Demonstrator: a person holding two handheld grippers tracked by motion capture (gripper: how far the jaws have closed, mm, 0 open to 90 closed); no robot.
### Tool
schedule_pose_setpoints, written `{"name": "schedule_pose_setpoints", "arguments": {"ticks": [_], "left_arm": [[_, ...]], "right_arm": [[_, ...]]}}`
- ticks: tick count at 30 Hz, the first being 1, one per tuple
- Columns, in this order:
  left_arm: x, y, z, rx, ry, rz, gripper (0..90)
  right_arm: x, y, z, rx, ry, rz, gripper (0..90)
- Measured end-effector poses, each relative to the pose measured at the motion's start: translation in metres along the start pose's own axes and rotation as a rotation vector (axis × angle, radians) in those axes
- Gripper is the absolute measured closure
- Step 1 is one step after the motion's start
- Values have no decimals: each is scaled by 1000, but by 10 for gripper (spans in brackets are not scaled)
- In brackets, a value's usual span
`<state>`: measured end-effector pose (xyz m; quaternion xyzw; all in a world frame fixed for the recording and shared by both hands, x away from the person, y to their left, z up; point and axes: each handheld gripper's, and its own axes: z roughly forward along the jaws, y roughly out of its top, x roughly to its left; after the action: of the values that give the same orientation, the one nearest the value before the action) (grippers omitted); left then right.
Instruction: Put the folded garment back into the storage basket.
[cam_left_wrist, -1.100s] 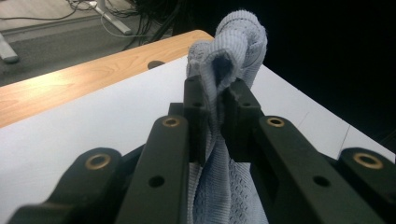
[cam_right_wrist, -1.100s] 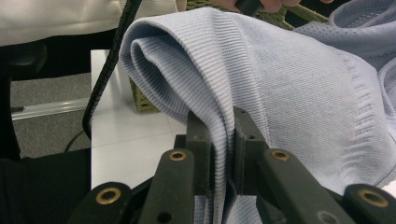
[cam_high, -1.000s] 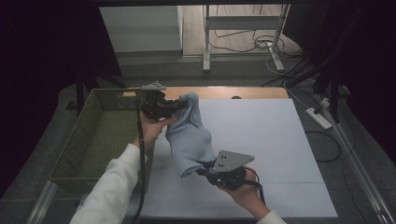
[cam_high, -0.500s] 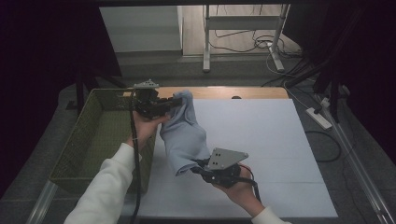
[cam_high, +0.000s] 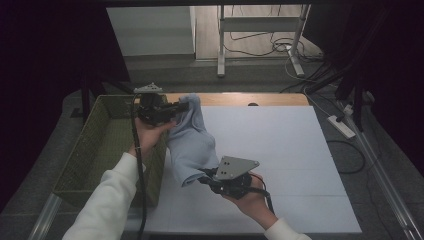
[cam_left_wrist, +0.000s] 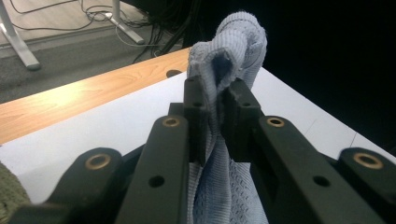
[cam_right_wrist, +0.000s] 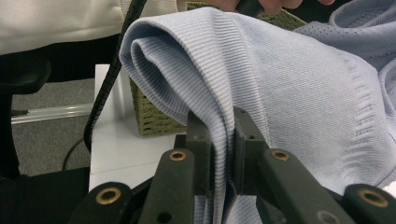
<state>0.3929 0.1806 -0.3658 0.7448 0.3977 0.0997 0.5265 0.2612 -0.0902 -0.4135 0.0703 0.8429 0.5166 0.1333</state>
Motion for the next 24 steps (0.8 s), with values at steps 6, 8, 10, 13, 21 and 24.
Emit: {"name": "schedule_pose_setpoints", "arguments": {"ticks": [6, 8, 10, 13, 21, 24], "left_arm": [[3, 0, -5, -6, 7, -1, 800], [4, 0, -7, -8, 9, -4, 800], [5, 0, -9, -9, 12, -4, 800], [7, -1, -12, -12, 15, -5, 800], [11, -1, -18, -18, 20, -9, 800], [12, -1, -21, -18, 24, -10, 800]], "right_arm": [[0, 4, 6, -2, 7, -4, 793], [0, 5, 7, -3, 10, -5, 792], [0, 6, 9, -7, 16, -6, 793], [0, 8, 11, -7, 17, -8, 793], [1, 13, 16, -15, 22, -15, 793], [2, 14, 18, -18, 26, -17, 793]]}}
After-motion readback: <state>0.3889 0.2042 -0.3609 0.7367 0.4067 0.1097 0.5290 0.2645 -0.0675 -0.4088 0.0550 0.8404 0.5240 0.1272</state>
